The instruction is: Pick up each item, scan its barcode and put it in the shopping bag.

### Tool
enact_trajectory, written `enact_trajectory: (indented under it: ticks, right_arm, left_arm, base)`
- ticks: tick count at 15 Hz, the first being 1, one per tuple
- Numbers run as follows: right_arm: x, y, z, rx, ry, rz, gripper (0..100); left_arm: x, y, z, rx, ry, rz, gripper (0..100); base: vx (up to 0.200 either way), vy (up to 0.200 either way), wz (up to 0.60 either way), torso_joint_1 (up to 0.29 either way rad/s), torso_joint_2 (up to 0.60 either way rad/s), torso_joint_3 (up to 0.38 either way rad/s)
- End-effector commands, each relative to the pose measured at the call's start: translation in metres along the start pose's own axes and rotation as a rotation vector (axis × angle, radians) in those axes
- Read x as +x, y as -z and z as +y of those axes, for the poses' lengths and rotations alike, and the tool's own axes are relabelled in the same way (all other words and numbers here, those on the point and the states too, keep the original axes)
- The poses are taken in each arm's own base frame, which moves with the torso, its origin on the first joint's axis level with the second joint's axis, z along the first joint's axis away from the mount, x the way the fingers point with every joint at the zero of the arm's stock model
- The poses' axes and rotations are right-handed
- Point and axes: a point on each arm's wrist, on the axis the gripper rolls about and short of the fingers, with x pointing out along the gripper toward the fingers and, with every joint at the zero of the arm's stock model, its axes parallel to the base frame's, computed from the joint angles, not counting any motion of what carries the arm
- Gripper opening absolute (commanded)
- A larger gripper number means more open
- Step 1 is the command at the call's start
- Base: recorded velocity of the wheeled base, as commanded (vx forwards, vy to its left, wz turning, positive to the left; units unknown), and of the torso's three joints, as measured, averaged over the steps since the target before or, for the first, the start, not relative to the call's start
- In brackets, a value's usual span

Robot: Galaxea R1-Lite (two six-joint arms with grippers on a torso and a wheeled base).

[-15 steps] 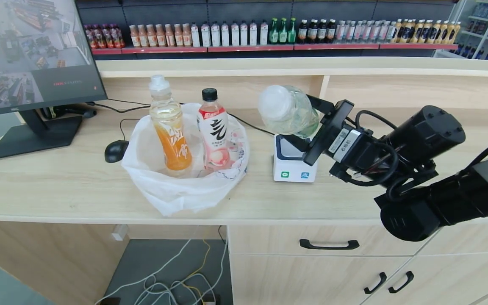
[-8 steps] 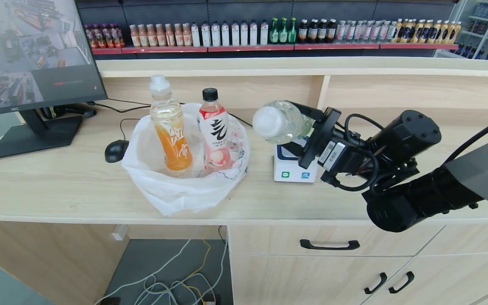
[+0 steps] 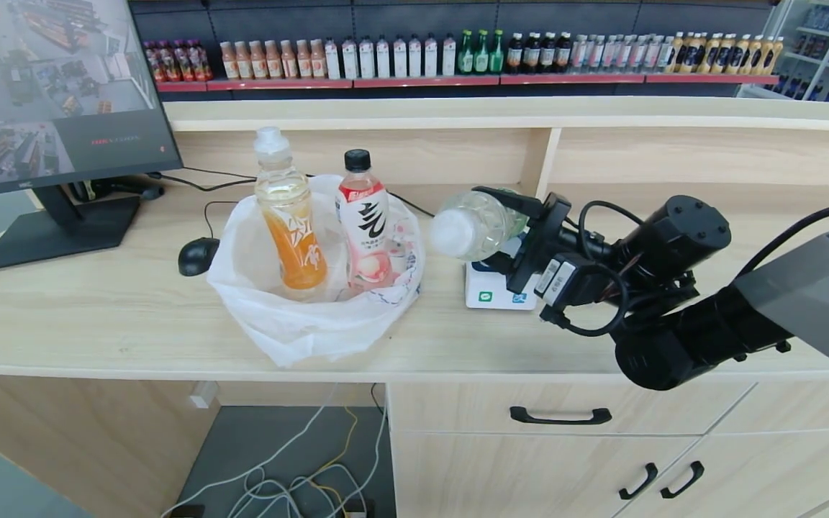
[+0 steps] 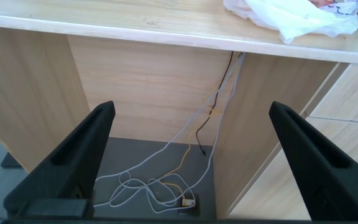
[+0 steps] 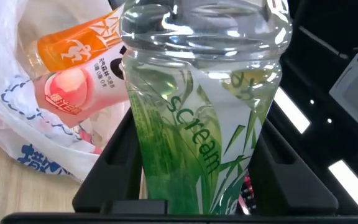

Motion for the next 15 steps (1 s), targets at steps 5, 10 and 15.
enact_trajectory:
  ticks: [5,10,15]
  right_arm:
    - [-0.0053,0.0073,0.0030,-0.007,-0.007,0.017,0]
    - [-0.0065,0.0101,0.0073,-0.032,-0.020,0.011,0]
    - [-0.0088,0.0112,0.0068,-0.035,-0.021,0.018,0]
  left_arm:
    - [0.0001,0.0002,0.0000,0.000,-0.001,0.001,100]
    - [0.0001,0.0002,0.0000,0.000,-0.001,0.001,100]
    - [0.0001,0.0002,0.0000,0.000,-0.001,0.001,100]
  base:
    - [0.000,0.000,0.00,0.000,0.00,0.000]
    - [0.000,0.000,0.00,0.000,0.00,0.000]
    - [0.000,0.000,0.00,0.000,0.00,0.000]
